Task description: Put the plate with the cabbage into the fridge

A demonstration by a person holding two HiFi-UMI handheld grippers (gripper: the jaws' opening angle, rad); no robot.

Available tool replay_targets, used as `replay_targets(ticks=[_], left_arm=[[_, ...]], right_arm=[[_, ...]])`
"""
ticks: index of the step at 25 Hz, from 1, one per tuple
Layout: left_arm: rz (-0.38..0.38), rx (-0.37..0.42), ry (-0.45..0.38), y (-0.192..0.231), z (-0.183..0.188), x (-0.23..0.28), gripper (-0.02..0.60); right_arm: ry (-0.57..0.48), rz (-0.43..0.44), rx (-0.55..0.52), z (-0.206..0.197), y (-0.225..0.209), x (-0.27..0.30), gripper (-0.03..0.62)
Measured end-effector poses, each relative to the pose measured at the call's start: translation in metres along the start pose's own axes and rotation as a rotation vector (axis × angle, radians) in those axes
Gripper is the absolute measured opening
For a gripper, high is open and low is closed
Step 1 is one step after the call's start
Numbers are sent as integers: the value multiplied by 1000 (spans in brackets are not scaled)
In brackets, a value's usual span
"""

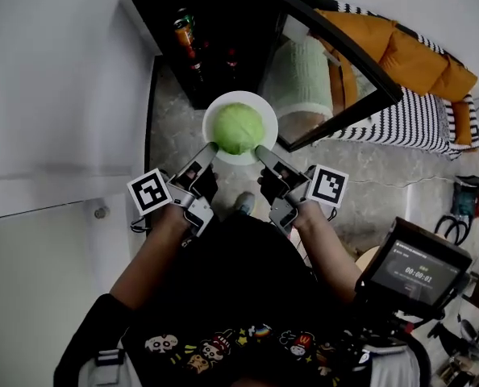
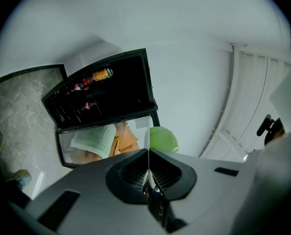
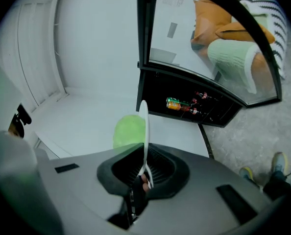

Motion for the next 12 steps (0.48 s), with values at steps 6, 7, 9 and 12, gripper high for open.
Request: replay_targets(ticks=[6, 7, 9, 12], left_arm=[[3, -6, -22, 5, -1, -3, 11], [3, -5, -24, 5, -1, -3, 11], [1, -7, -29, 4, -1, -4, 11], [-1, -5, -36, 3, -1, -6, 11]], right_arm=[[22, -2, -6, -1, -3, 1, 23], [24, -2, -9, -1, -3, 1, 23], [29, 4, -9, -1, -3, 2, 23], [35, 10, -8, -3, -2, 2, 23]])
Point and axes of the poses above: the fingertips, and each gripper's own axes: x forward along the fingers, y to its left, z out of its top, the point moved 2 cm from there along -x, backward along the fingers, and after that the axes turned 6 degrees about z, right-handed, at the moved point
